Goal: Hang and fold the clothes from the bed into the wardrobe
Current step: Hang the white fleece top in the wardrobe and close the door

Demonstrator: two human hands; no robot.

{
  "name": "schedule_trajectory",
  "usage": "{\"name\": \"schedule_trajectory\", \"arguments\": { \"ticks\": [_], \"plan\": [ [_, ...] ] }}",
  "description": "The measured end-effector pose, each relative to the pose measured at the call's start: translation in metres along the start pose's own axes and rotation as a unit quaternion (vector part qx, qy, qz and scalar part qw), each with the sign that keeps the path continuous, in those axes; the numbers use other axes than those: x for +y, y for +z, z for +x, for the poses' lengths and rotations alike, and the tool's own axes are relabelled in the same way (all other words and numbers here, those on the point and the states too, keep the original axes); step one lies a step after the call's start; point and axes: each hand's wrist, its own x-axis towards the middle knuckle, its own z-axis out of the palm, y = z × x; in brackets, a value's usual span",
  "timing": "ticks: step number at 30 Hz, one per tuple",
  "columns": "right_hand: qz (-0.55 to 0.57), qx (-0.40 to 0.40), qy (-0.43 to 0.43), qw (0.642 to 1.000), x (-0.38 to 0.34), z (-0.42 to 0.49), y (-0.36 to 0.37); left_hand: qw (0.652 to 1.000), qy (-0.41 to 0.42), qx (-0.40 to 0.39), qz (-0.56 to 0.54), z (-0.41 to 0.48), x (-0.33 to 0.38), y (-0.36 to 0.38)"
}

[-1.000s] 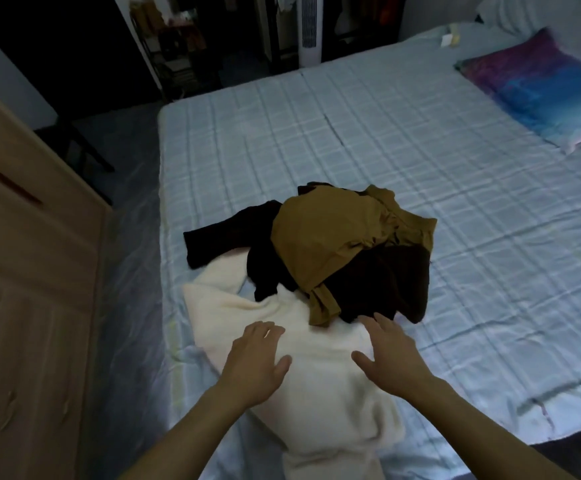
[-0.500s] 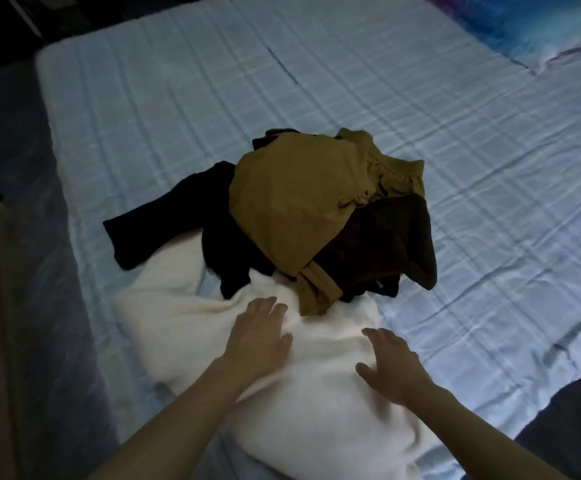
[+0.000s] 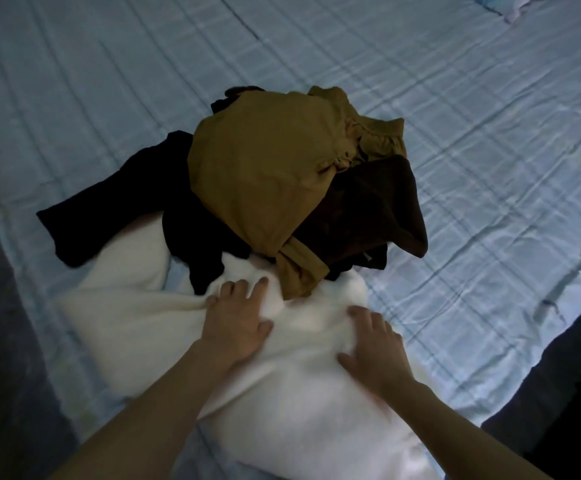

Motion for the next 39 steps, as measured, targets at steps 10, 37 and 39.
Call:
{"name": "schedule_trajectory", "arguments": {
  "ticks": [10, 37, 39],
  "plan": [
    [-0.01, 0.002, -0.041, 0.999, -0.009, -0.05, 0.012, 1.0, -0.028, -0.006, 0.002, -0.058, 0.003, 0.008],
    [0.167, 0.17, -0.113, 0.964, -0.045, -0.088, -0.051, 0.977, 0.042, 0.155, -0.139, -0.133, -0.015, -0.088],
    [0.177, 0.193, -0.14, 0.955, -0.05, -0.092, -0.062, 0.975, 0.057, 0.156, -0.15, -0.133, -0.016, -0.105]
  ]
}}
